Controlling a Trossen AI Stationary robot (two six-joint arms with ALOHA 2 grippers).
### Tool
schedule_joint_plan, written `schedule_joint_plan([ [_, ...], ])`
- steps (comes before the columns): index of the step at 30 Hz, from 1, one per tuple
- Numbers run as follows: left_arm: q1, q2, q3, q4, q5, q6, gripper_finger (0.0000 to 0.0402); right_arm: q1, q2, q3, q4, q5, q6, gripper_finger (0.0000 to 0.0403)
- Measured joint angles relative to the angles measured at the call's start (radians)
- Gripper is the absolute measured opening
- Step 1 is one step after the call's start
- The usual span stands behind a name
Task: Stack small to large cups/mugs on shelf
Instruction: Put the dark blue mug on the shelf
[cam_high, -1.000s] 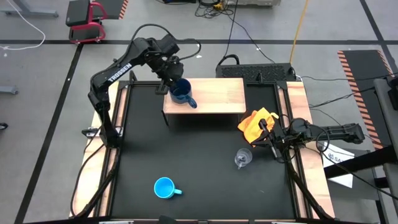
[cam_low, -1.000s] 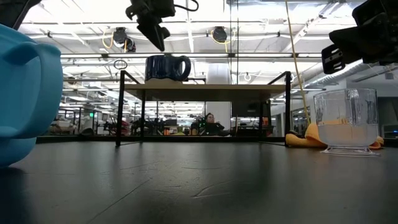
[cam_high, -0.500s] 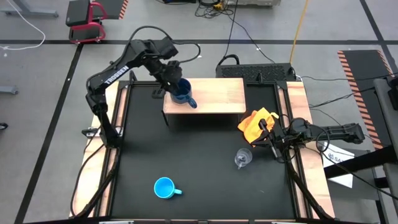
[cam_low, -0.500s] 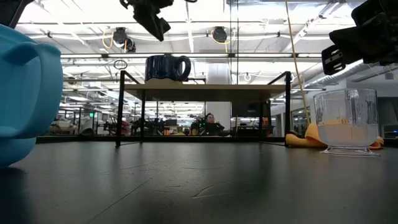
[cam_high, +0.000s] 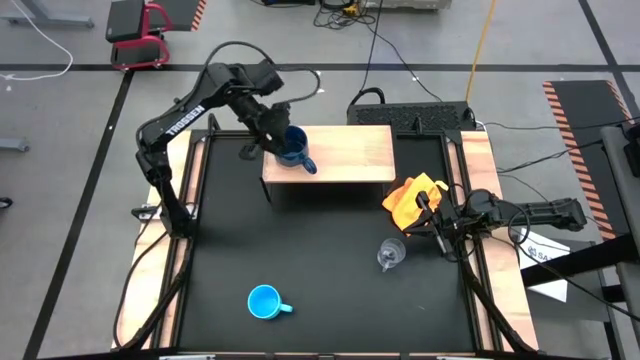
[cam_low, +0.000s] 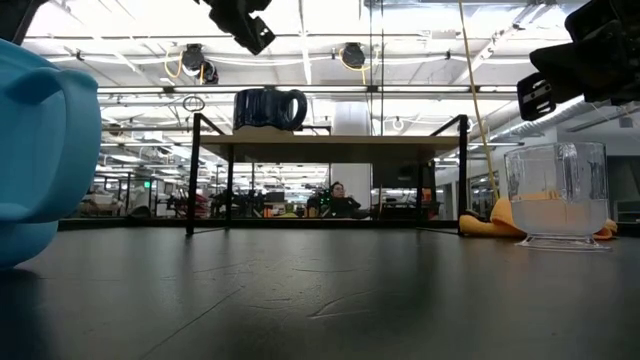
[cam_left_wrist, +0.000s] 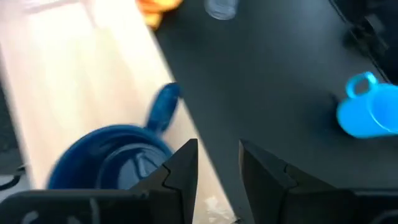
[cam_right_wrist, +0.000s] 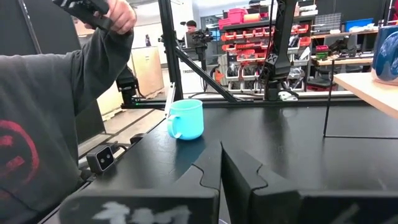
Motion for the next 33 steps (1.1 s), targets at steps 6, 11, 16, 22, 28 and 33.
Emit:
schedule_joint_plan([
  [6, 0.062, -0.21, -0.144, 0.02, 0.025, 0.031, 0.0118, 0.0, 0.0, 0.0, 0.0, 0.0, 0.007, 0.0],
  [11, 0.106, -0.403, -0.319, 0.139, 0.006, -0.024, 0.0118, 0.0, 0.0, 0.0, 0.003, 0.0, 0.007, 0.0],
  [16, 0.135, -0.554, -0.527, 0.374, -0.016, -0.146, 0.0118, 0.0, 0.0, 0.0, 0.019, 0.0, 0.004, 0.0],
  [22, 0.132, -0.655, -0.795, 0.832, -0.121, -0.412, 0.0118, 0.0, 0.0, 0.0, 0.03, 0.0, 0.002, 0.0],
  [28, 0.131, -0.627, -0.898, 1.015, -0.139, -0.478, 0.0118, 0.0, 0.0, 0.0, 0.032, 0.0, 0.018, 0.0],
  [33, 0.111, -0.556, -0.898, 1.016, -0.125, -0.452, 0.0118, 0.0, 0.0, 0.0, 0.04, 0.0, 0.018, 0.0],
])
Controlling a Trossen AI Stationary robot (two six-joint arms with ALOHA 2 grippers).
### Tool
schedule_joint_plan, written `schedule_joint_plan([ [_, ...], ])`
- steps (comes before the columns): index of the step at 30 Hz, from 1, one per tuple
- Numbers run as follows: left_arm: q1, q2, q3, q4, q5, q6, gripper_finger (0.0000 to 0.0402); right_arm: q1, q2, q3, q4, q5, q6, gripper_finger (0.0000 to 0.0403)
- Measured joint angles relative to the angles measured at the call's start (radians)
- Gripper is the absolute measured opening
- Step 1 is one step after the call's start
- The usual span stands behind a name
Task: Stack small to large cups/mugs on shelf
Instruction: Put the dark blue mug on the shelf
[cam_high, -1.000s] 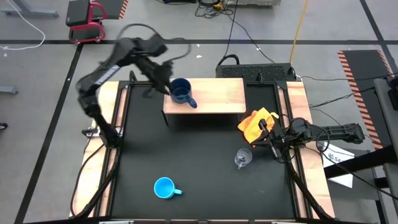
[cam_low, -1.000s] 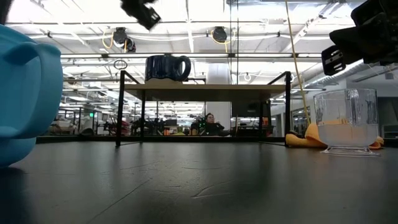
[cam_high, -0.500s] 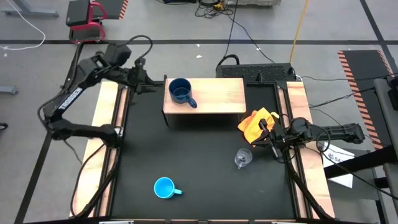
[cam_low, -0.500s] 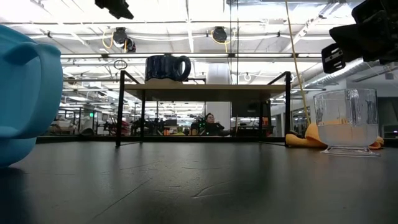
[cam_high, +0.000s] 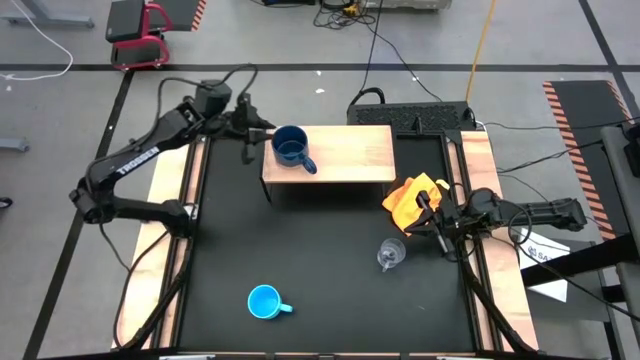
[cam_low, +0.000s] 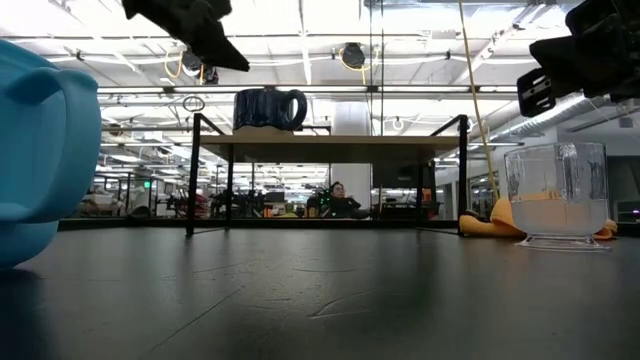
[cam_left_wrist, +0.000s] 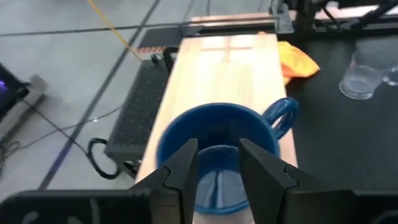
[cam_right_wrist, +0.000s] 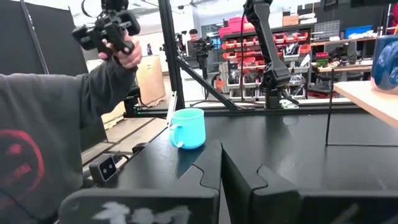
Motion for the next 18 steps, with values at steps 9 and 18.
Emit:
schedule_joint_plan([
  [9, -0.01, 0.003, 0.0, 0.021, 0.017, 0.016, 0.0118, 0.0, 0.0, 0.0, 0.022, 0.0, -0.004, 0.0],
  [18, -0.038, 0.013, 0.001, 0.197, 0.012, -0.069, 0.0118, 0.0, 0.0, 0.0, 0.021, 0.0, -0.007, 0.0],
])
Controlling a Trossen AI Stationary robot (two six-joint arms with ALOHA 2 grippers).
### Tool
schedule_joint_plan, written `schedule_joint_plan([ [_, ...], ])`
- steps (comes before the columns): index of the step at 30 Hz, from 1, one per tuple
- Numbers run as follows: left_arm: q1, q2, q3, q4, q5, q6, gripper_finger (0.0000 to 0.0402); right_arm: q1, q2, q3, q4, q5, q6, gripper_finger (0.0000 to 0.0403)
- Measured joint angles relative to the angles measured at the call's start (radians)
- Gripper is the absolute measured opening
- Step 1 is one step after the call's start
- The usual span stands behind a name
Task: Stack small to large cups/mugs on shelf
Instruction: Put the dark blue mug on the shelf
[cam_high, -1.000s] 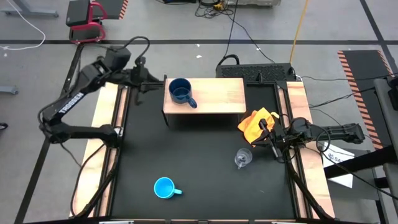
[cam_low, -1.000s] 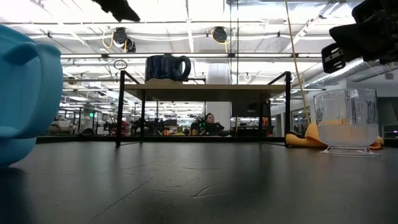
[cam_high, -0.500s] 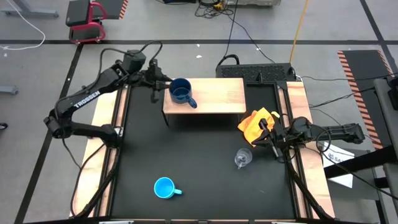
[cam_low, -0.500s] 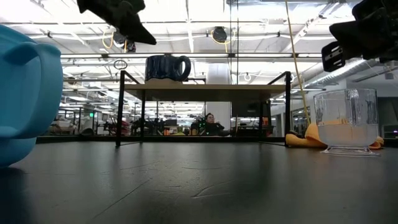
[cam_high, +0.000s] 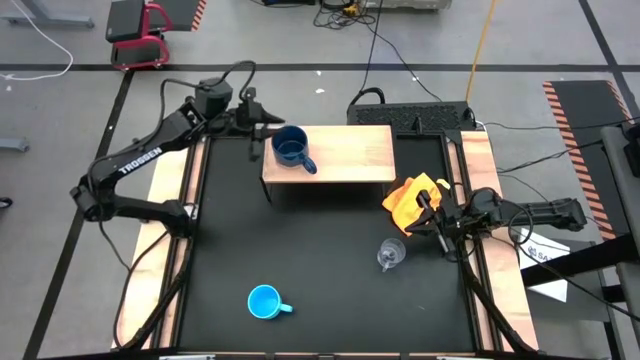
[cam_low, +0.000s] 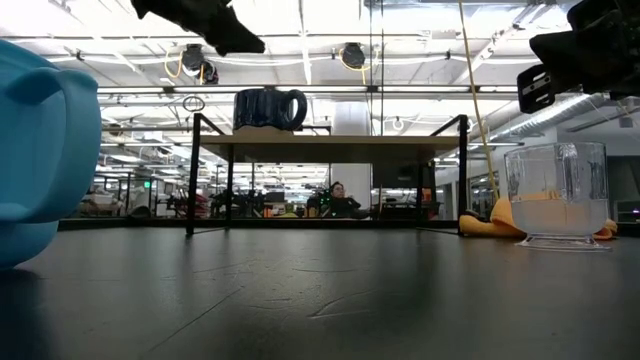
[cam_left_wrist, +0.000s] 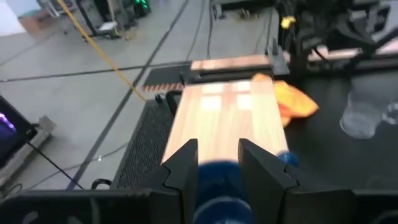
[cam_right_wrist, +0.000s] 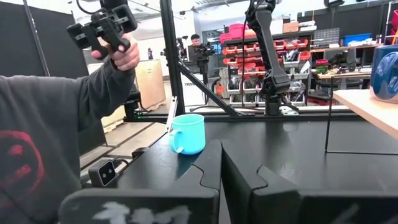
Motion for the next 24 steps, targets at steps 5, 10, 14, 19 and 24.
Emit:
schedule_joint_plan([
  [5, 0.002, -0.002, 0.0, 0.043, -0.09, -0.019, 0.0118, 0.0, 0.0, 0.0, 0.0, 0.0, 0.006, 0.0],
  [10, 0.001, -0.002, 0.0, 0.06, -0.13, -0.051, 0.0118, 0.0, 0.0, 0.0, -0.001, 0.0, 0.007, 0.0],
  [14, -0.006, -0.015, 0.0, 0.03, -0.094, -0.142, 0.0118, 0.0, 0.0, 0.0, -0.006, 0.0, 0.007, 0.0],
  [19, -0.023, -0.012, 0.001, -0.125, -0.004, 0.051, 0.0118, 0.0, 0.0, 0.0, -0.01, 0.0, 0.007, 0.0],
  [24, -0.065, 0.037, -0.001, -0.142, -0.098, 0.102, 0.0118, 0.0, 0.0, 0.0, -0.009, 0.0, 0.006, 0.0],
])
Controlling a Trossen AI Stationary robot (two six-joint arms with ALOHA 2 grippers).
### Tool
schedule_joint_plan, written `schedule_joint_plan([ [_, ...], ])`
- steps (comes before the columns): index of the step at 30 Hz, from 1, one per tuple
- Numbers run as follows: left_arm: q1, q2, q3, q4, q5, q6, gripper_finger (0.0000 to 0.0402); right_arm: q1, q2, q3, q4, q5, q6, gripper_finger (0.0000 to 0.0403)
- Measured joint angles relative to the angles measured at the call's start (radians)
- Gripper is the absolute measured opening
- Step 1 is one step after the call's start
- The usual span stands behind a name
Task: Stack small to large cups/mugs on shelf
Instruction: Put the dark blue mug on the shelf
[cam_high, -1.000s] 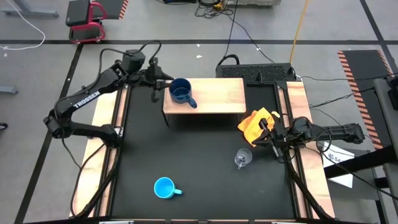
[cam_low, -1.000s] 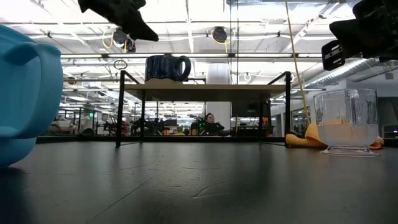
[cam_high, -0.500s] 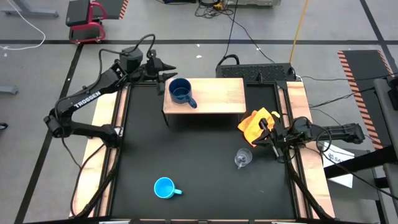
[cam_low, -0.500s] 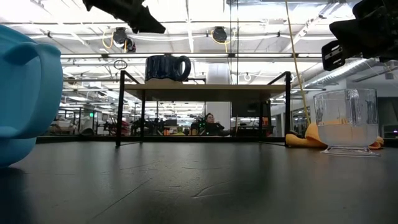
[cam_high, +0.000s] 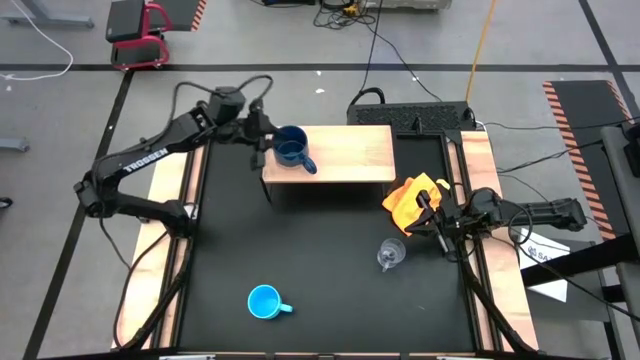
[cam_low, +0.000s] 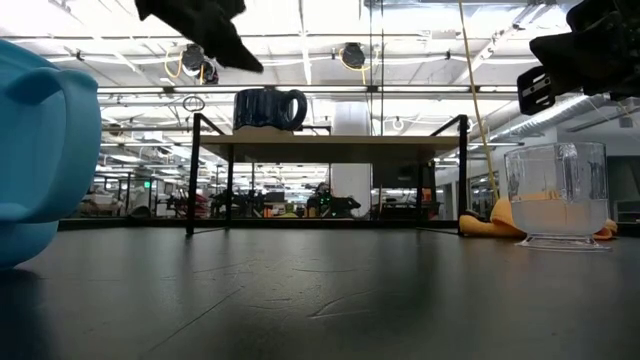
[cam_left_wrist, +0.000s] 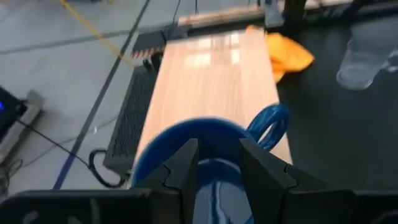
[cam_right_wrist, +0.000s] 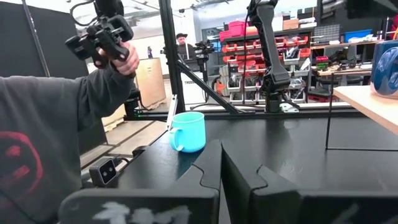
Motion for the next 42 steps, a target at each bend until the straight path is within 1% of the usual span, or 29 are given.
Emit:
schedule_joint_plan([
  [4, 0.007, 0.011, 0.002, 0.047, -0.007, -0.005, 0.0118, 0.0, 0.0, 0.0, 0.001, 0.0, -0.011, 0.0],
  [7, 0.017, 0.019, 0.001, 0.021, -0.007, -0.002, 0.0118, 0.0, 0.0, 0.0, 0.002, 0.0, -0.014, 0.0],
  [9, 0.017, 0.015, 0.002, -0.008, -0.007, 0.026, 0.0118, 0.0, 0.0, 0.0, 0.002, 0.0, -0.011, 0.0],
  [11, 0.016, 0.018, 0.022, -0.079, -0.014, 0.063, 0.0118, 0.0, 0.0, 0.0, 0.002, 0.0, -0.01, 0.0],
  [14, 0.011, 0.053, 0.089, -0.172, -0.034, 0.083, 0.0118, 0.0, 0.0, 0.0, 0.002, 0.0, -0.011, 0.0],
  [18, 0.011, 0.12, 0.206, -0.275, -0.025, 0.089, 0.0118, 0.0, 0.0, 0.0, 0.002, 0.0, -0.015, 0.0],
  [21, 0.011, 0.188, 0.288, -0.395, -0.01, 0.123, 0.0118, 0.0, 0.0, 0.0, 0.002, 0.0, -0.016, 0.0],
  [30, -0.029, 0.352, 0.576, -0.67, -0.007, 0.19, 0.0118, 0.0, 0.0, 0.0, 0.002, 0.0, -0.015, 0.0],
  [33, -0.033, 0.393, 0.652, -0.768, 0.038, 0.187, 0.0118, 0.0, 0.0, 0.0, 0.002, 0.0, -0.015, 0.0],
  [35, -0.035, 0.424, 0.69, -0.82, 0.045, 0.186, 0.0119, 0.0, 0.0, 0.0, 0.002, 0.0, -0.015, 0.0],
  [38, -0.035, 0.462, 0.72, -0.853, 0.029, 0.185, 0.0134, 0.0, 0.0, 0.0, 0.002, 0.0, -0.015, 0.0],
  [42, -0.032, 0.485, 0.727, -0.854, -0.006, 0.182, 0.018, 0.0, 0.0, 0.0, 0.002, 0.0, -0.014, 0.0],
])
